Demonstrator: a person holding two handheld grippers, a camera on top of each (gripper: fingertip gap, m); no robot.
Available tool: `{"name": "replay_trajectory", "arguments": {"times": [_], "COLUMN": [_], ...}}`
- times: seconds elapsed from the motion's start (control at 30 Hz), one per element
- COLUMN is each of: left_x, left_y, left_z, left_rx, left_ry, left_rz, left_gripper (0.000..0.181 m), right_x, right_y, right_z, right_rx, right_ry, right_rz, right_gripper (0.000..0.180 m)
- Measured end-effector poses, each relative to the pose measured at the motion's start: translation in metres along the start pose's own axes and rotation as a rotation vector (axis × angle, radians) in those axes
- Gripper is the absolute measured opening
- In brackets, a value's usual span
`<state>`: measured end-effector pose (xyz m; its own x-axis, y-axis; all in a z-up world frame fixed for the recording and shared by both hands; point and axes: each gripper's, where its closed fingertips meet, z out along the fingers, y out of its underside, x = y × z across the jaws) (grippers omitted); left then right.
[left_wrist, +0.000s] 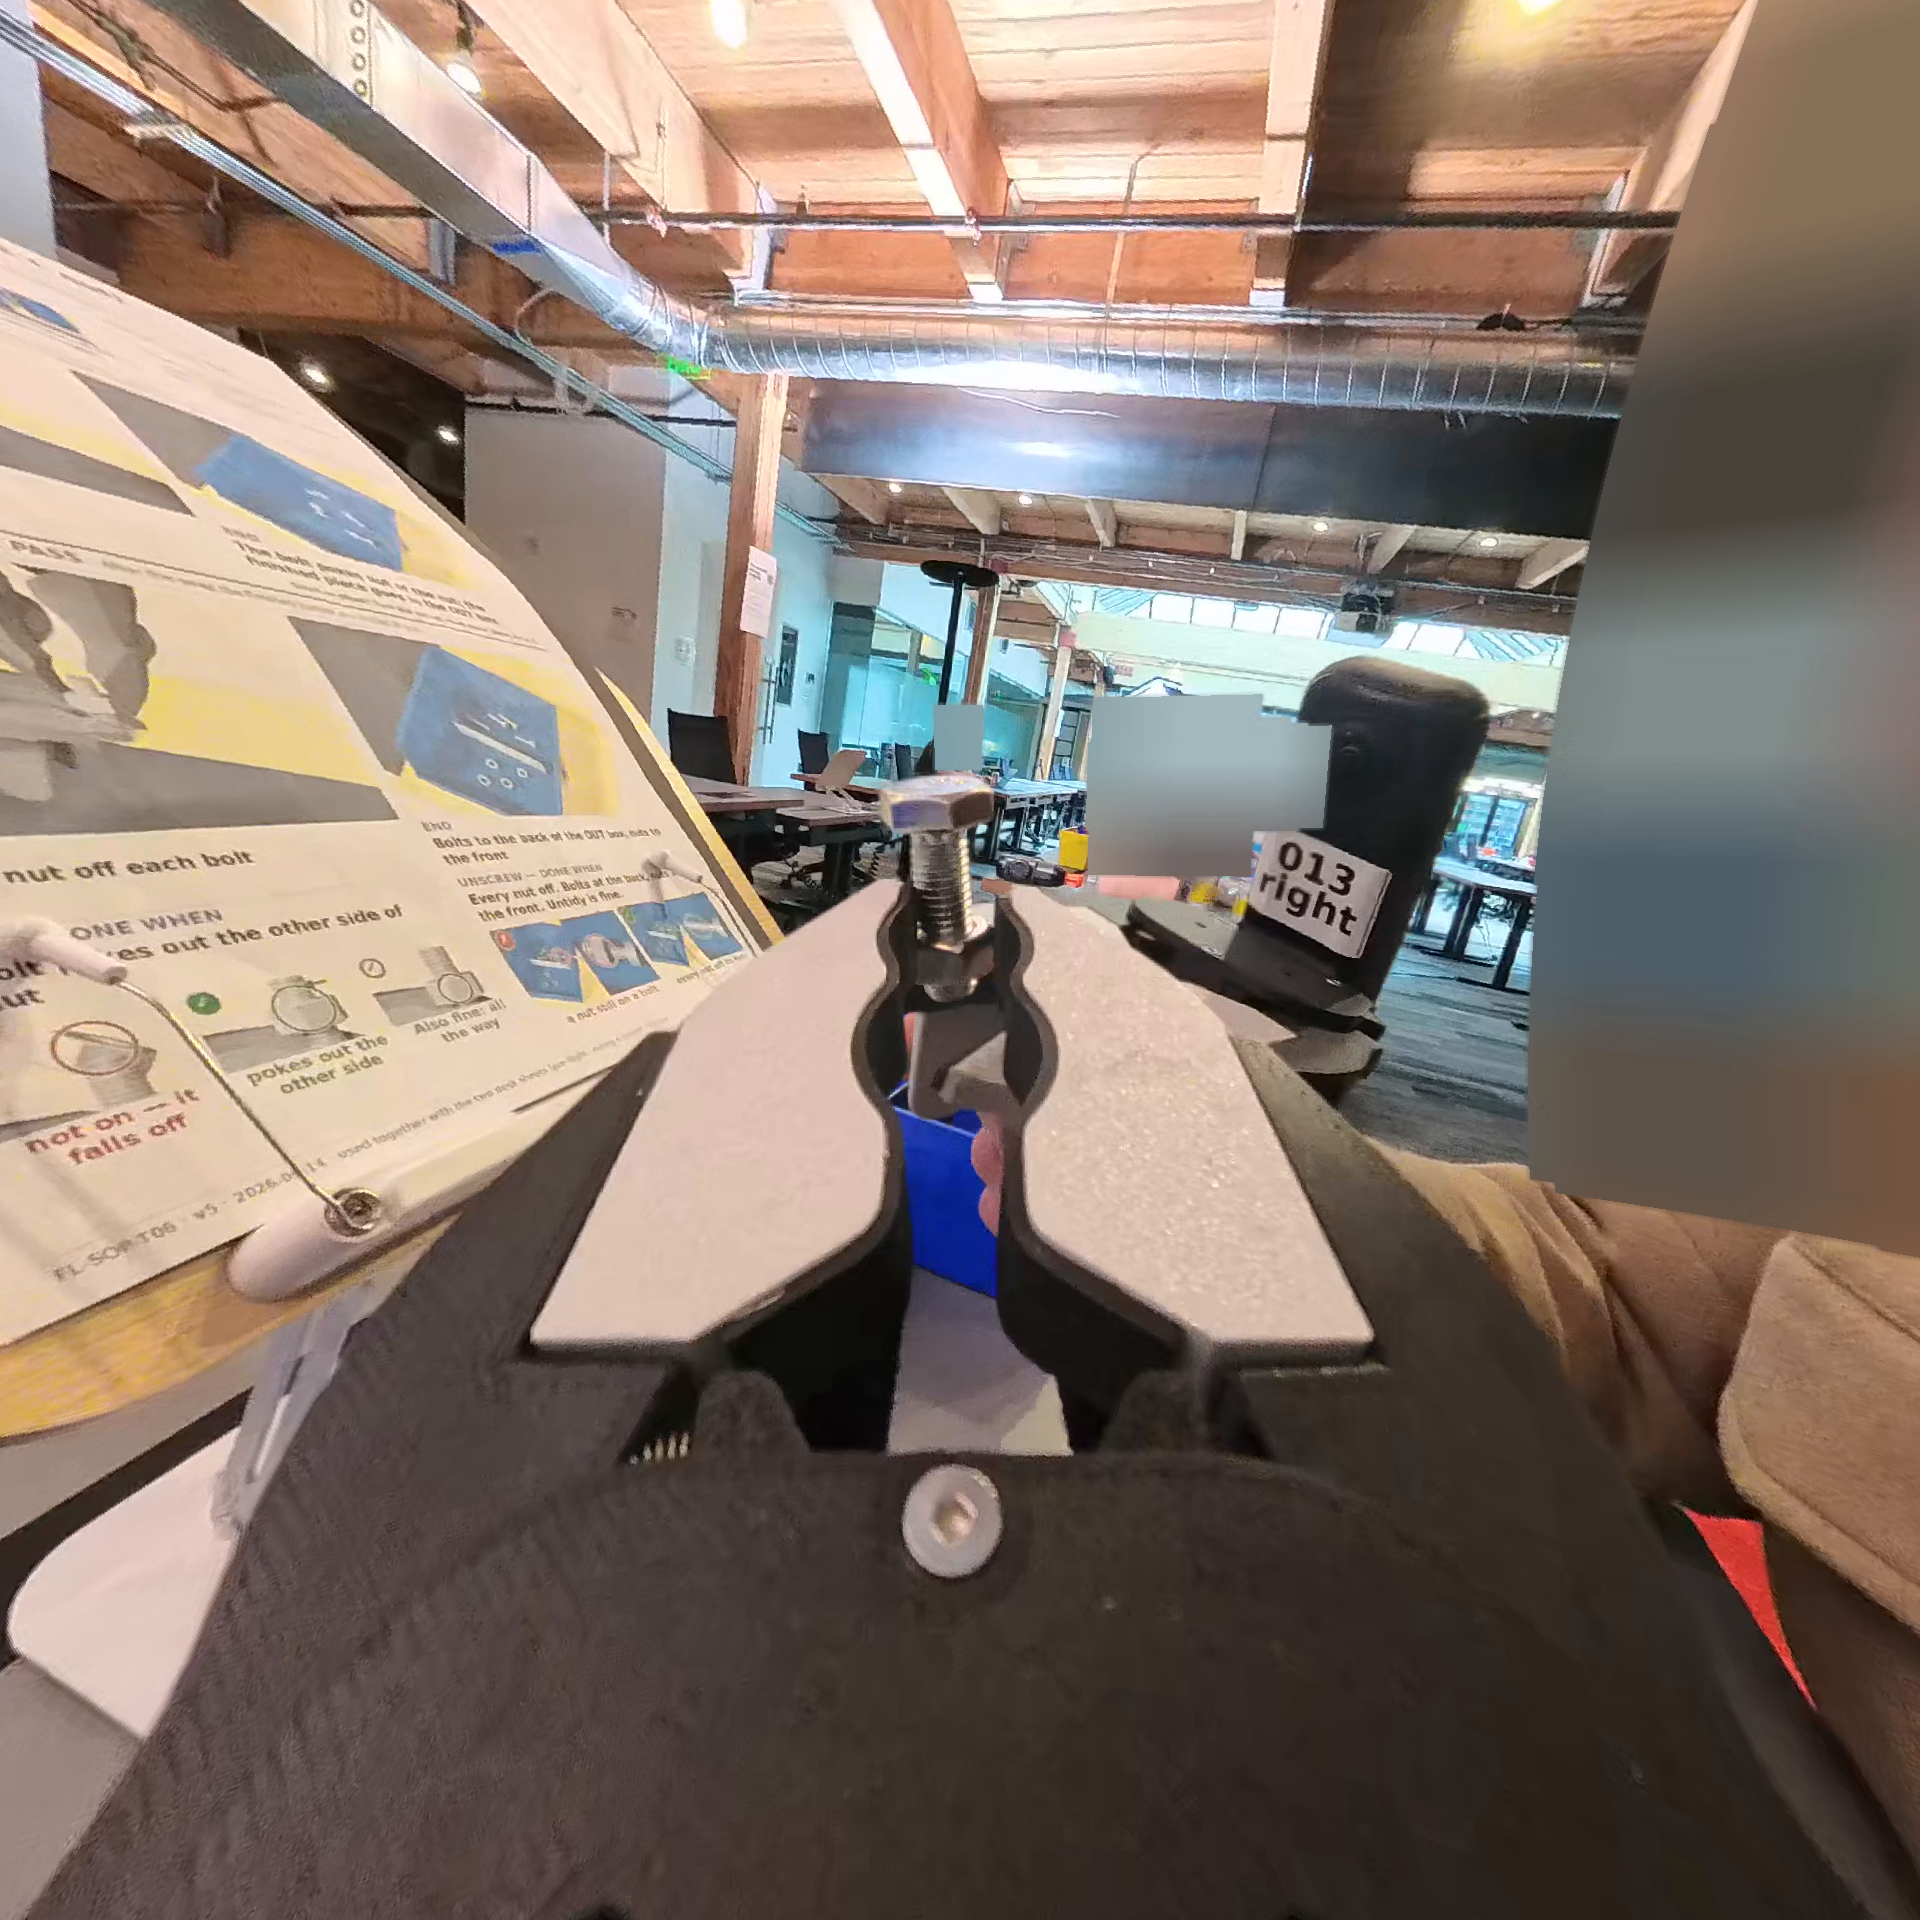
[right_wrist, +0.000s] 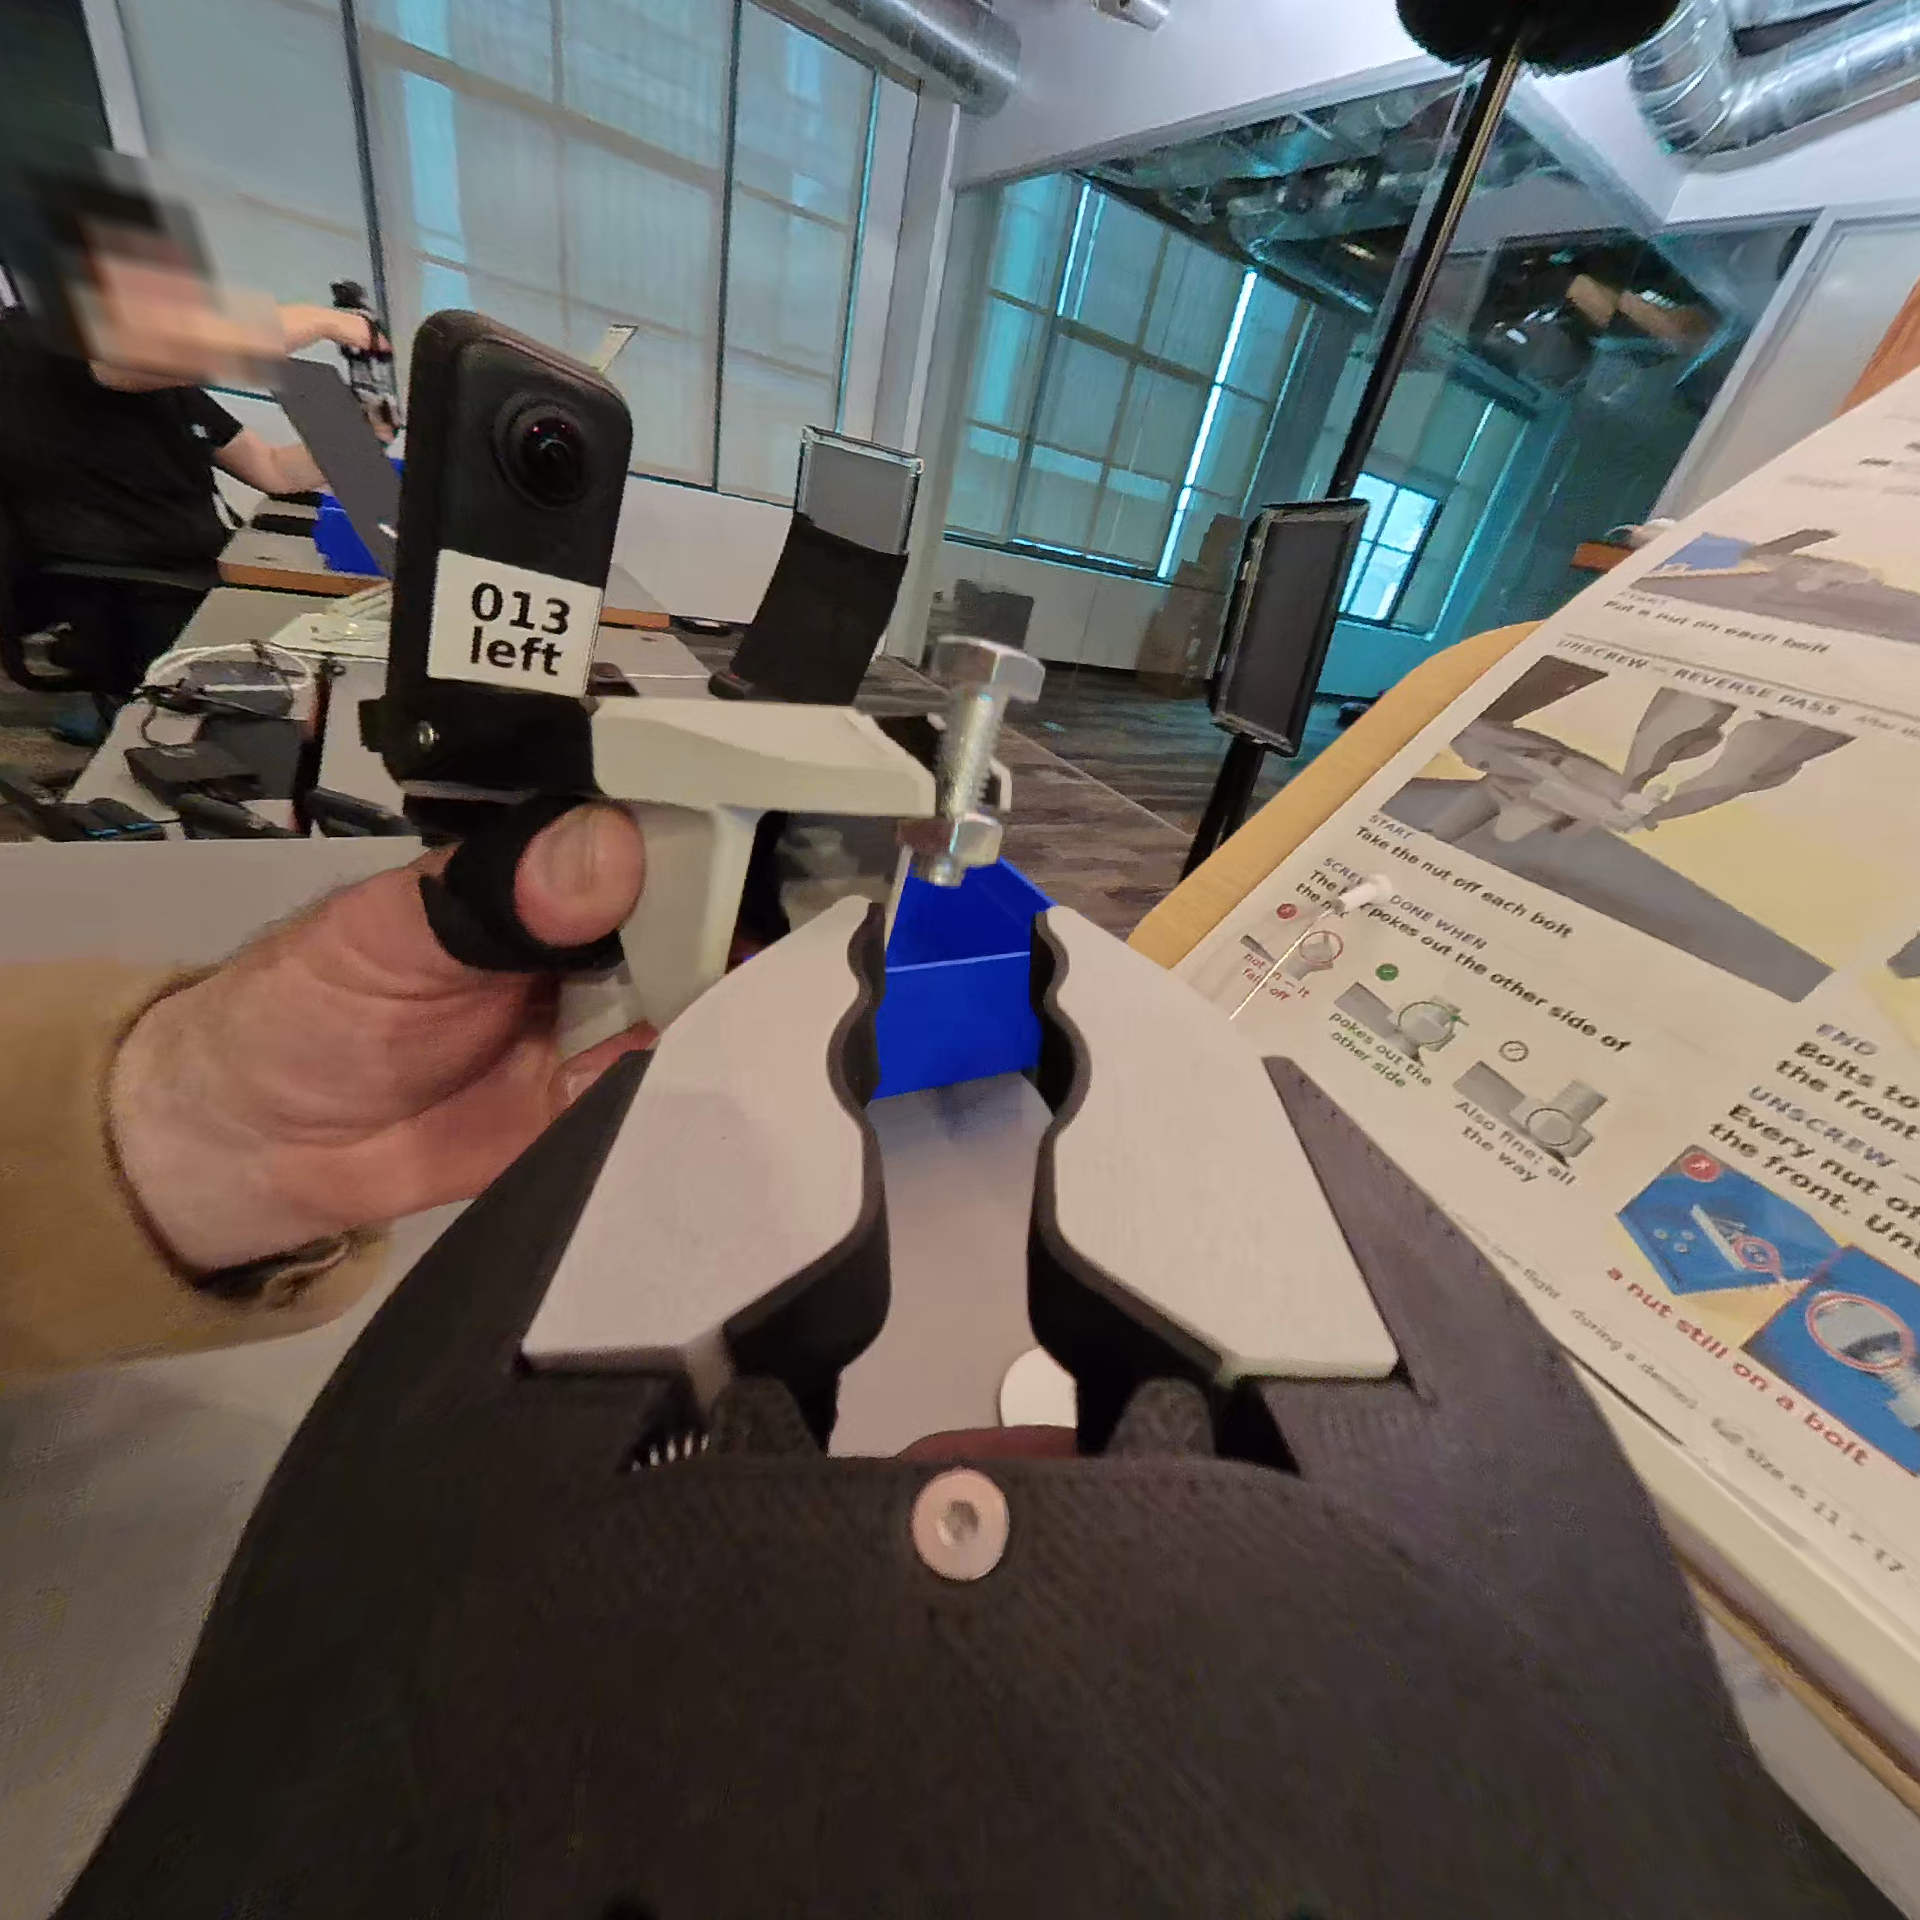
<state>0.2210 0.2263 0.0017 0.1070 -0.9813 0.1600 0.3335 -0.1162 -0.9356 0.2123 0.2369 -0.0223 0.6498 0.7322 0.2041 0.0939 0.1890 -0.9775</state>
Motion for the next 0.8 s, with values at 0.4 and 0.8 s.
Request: {"name": "replay_trajectory", "arguments": {"times": [0.4,0.8], "left_x": [-0.002,0.001], "left_y": [0.016,0.015], "left_z": [0.009,0.009], "left_rx": [0.015,0.049], "left_ry": [-0.090,-0.057], "left_rz": [-0.006,-0.042], "left_gripper": [0.013,0.012], "right_x": [0.006,0.004], "right_y": [0.002,0.001], "right_z": [0.002,0.000], "right_rx": [0.017,0.027], "right_ry": [0.112,0.096], "right_rz": [-0.066,-0.117], "right_gripper": [0.020,0.019]}}
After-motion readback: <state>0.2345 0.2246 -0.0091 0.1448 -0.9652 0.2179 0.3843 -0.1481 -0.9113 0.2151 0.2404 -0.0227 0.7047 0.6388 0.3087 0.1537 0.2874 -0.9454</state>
